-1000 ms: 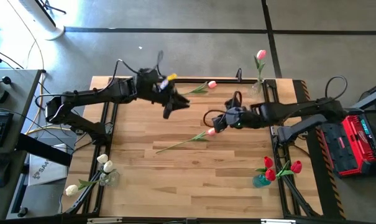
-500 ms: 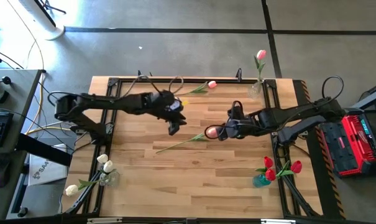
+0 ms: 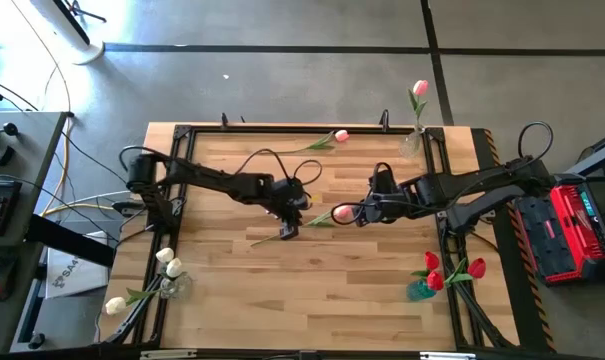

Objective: Sort flowers into vase by color
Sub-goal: Put the bottom pink flower into the top transparent vase

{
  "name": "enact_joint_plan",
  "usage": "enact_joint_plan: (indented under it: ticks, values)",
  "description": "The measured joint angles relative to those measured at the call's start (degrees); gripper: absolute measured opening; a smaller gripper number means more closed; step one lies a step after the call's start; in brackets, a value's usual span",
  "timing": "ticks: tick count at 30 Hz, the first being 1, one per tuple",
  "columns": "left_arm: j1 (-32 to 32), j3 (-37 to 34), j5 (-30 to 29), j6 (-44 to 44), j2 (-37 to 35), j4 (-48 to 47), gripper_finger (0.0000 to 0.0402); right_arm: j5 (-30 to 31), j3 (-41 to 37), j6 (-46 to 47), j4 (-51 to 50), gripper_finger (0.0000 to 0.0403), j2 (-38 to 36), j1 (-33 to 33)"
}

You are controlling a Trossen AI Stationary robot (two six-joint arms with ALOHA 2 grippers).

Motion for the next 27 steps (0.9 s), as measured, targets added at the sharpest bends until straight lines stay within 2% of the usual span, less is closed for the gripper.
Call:
enact_joint_plan:
  ticks: [6, 11, 17, 23, 27]
  values:
    - [-0.4, 0.0, -0.3, -2.0, 3.7, 5.6, 0.0117, -0.8, 0.0, -0.2, -1.5, 0.0217, 0.0, 0.0]
    - [-0.6, 0.0, -5.5, 0.3, 5.0, 6.0, 0.0117, -2.0, 0.0, -0.3, -2.5, 0.0217, 0.0, 0.0]
    - [-1.6, 0.2, -3.5, 6.0, 8.6, 7.6, 0.0117, -3.0, 0.0, -1.3, -2.8, 0.0217, 0.0, 0.0]
    - [-3.4, 0.2, -6.9, 5.6, 9.0, 7.5, 0.0117, -3.0, 0.0, -2.7, -3.1, 0.0217, 0.0, 0.0]
    - [-3.5, 0.2, -7.4, 1.6, 8.4, 7.3, 0.0117, -2.5, 0.0, -2.9, -3.1, 0.0217, 0.0, 0.0]
